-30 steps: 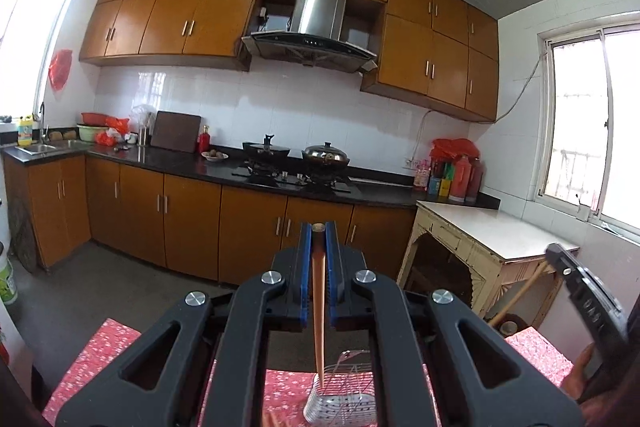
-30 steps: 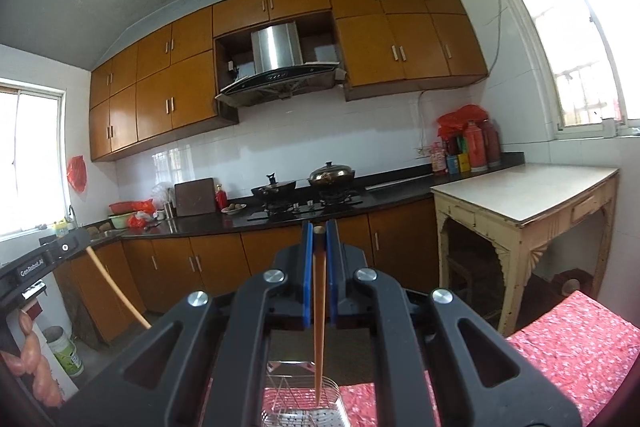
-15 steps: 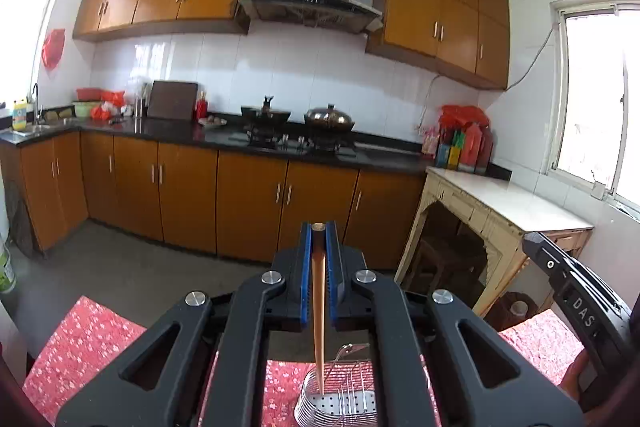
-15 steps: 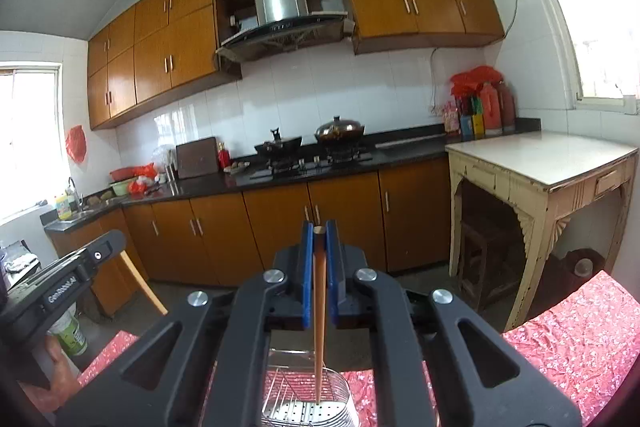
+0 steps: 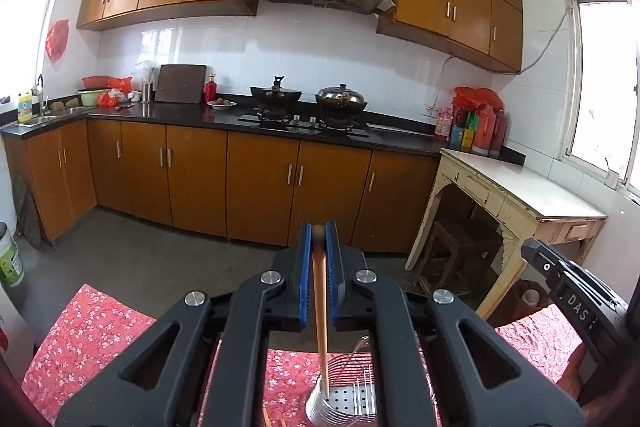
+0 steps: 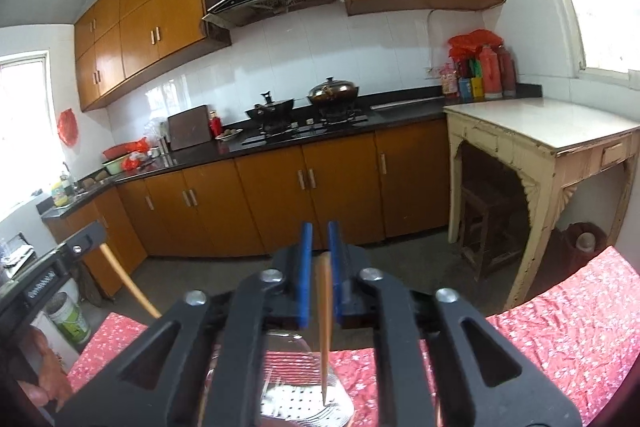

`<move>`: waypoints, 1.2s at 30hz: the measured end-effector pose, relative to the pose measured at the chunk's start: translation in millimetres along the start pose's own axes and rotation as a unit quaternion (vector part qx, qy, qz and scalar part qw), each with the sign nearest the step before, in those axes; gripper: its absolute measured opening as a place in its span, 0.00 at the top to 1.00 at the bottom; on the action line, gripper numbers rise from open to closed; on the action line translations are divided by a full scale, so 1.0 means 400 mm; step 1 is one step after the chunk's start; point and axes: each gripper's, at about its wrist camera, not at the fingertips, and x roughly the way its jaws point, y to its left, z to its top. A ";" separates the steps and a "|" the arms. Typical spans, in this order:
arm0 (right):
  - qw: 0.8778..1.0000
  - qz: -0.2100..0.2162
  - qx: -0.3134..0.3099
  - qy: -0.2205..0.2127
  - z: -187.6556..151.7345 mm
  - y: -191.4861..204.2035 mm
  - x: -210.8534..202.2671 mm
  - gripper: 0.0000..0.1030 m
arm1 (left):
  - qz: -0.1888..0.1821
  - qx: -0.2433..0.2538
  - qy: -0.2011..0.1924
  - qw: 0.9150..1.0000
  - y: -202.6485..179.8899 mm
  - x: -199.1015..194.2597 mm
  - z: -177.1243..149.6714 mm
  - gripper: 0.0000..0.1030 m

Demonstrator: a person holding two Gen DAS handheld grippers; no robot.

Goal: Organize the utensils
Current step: 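Open both tools to drop the chopsticks into the wire basket, then move both open tools back down to the loose chopsticks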

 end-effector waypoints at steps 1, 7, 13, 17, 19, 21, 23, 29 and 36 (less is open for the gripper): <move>1.000 -0.003 -0.001 -0.004 0.001 -0.004 -0.004 0.69 | 0.001 -0.001 0.000 1.000 0.003 -0.001 0.001 0.91; 0.999 -0.027 -0.014 -0.027 0.001 -0.020 -0.069 0.62 | 0.021 -0.004 -0.014 1.000 0.035 -0.046 0.009 0.61; 0.998 -0.039 -0.018 -0.036 -0.006 -0.031 -0.149 0.59 | 0.027 -0.008 -0.022 0.999 0.075 -0.114 0.015 0.60; 0.998 -0.044 -0.020 -0.032 -0.034 -0.044 -0.207 0.59 | 0.034 -0.012 -0.028 0.999 0.115 -0.174 -0.004 0.55; 0.998 -0.048 -0.021 -0.022 -0.063 -0.052 -0.235 0.59 | 0.036 -0.018 -0.023 0.999 0.139 -0.201 -0.024 0.54; 0.998 -0.053 -0.022 -0.012 -0.091 -0.060 -0.255 0.59 | 0.042 -0.020 -0.016 0.999 0.159 -0.217 -0.043 0.54; 0.998 -0.060 -0.018 0.006 -0.130 -0.075 -0.269 0.59 | 0.051 -0.021 -0.007 0.998 0.179 -0.233 -0.074 0.54; 0.994 -0.077 0.009 0.079 -0.307 -0.139 -0.302 0.59 | 0.062 -0.015 0.027 0.998 0.221 -0.273 -0.200 0.48; 0.980 -0.089 0.020 0.175 -0.554 -0.168 -0.310 0.63 | 0.063 -0.011 0.062 0.996 0.248 -0.313 -0.376 0.45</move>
